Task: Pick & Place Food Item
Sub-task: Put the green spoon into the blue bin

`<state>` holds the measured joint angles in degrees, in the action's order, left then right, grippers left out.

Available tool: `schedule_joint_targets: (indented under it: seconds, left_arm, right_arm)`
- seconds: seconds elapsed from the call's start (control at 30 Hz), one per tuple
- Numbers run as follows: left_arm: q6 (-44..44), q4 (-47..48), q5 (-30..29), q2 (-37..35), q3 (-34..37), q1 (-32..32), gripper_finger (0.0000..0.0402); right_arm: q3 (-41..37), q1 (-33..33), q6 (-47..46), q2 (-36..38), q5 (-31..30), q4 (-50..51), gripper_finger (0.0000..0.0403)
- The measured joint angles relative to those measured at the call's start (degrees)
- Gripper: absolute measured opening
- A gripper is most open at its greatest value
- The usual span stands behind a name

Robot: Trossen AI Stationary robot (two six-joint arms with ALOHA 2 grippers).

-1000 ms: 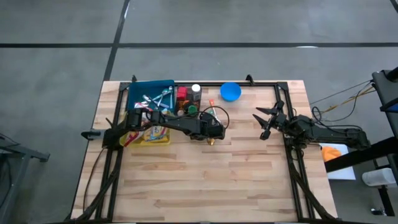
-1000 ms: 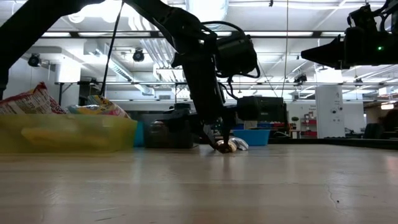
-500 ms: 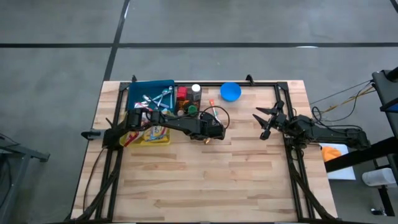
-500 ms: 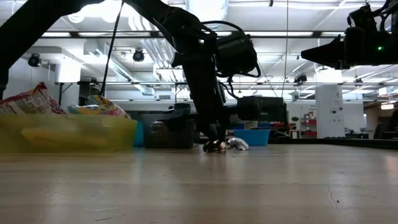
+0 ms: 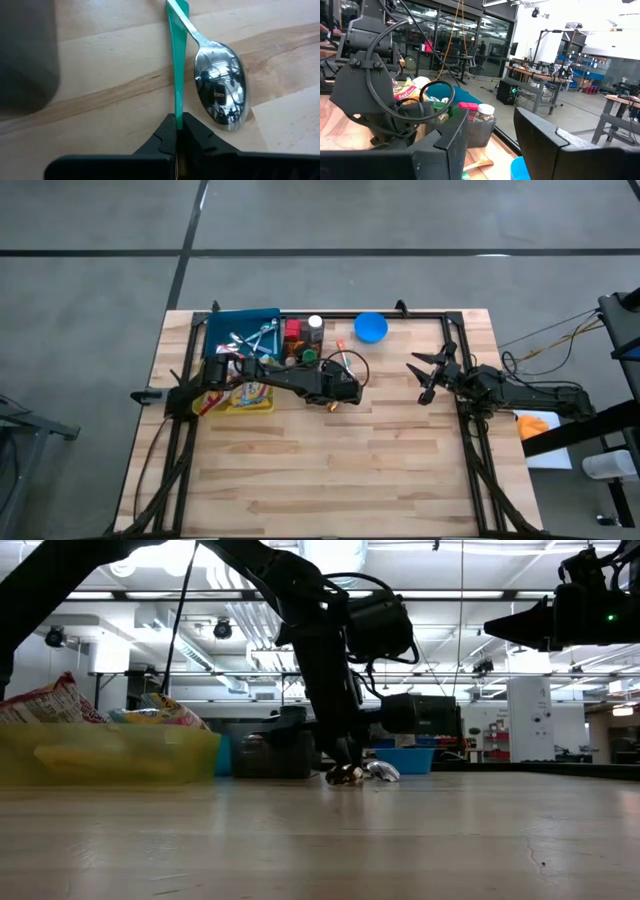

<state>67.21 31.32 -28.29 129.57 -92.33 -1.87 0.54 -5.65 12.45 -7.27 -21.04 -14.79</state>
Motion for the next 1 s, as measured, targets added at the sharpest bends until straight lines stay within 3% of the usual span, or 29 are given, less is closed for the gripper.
schedule_joint_targets:
  seconds: [0.7,1.0]
  left_arm:
    - [-1.41,2.68,-0.23,-9.29,0.00,0.11,0.0009]
    - [-1.41,3.03,-0.32,-9.70,0.00,0.57,0.0009]
  right_arm:
    - [-0.02,0.01,0.00,-0.04,-0.01,0.00,0.0157]
    - [-0.01,0.02,0.00,-0.02,0.00,0.00,0.0157]
